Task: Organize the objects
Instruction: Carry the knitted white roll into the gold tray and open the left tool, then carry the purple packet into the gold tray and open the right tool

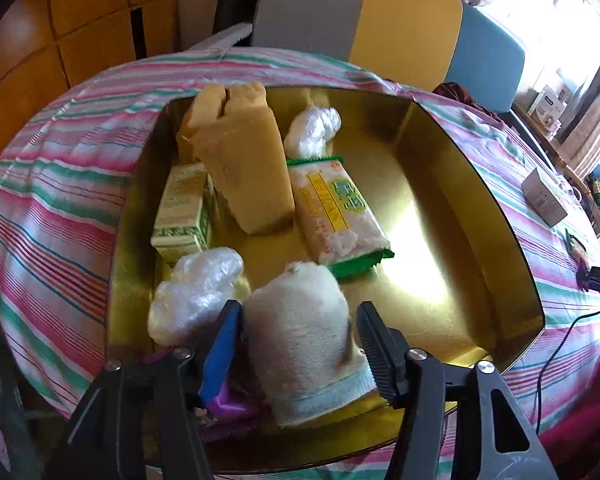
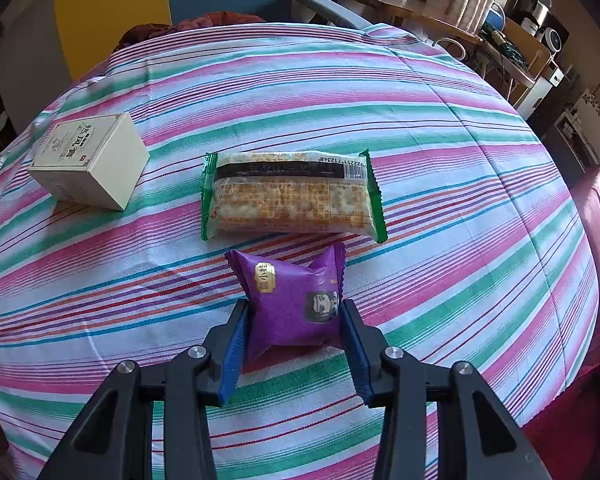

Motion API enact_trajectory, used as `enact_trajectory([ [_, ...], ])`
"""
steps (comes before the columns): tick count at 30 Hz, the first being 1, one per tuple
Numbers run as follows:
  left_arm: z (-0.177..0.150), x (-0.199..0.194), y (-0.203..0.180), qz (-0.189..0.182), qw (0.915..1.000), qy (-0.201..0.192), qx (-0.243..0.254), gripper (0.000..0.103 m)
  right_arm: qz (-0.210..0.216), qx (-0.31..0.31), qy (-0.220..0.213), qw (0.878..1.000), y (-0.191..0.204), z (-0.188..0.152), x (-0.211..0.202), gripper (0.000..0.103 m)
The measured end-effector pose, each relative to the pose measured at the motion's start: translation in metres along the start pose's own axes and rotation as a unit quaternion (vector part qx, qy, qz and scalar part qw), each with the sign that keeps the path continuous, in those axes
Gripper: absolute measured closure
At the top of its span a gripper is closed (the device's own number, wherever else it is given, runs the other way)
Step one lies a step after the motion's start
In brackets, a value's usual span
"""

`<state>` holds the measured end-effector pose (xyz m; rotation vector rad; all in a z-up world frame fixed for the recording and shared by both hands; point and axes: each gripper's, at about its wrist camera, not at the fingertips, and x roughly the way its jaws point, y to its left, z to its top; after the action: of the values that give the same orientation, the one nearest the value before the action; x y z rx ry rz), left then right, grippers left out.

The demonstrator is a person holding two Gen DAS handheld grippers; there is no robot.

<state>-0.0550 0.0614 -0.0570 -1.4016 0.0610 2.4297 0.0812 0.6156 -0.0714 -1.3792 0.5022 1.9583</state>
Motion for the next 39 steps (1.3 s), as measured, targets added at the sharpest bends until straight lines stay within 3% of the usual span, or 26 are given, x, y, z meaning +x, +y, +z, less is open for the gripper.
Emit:
enact_trajectory([
  [16, 0.008, -0.042, -0.010, 0.027, 0.9968, -0.073, 0.018, 0.040, 0.007, -0.019, -0.007, 1.000, 0.003, -0.015, -0.018, 0.061],
  [39, 0.007, -0.049, -0.021, 0.028, 0.9957, -0.082, 0.031, 0.040, 0.052, -0.041, -0.035, 0.997, 0.014, -0.024, -0.043, 0.061],
])
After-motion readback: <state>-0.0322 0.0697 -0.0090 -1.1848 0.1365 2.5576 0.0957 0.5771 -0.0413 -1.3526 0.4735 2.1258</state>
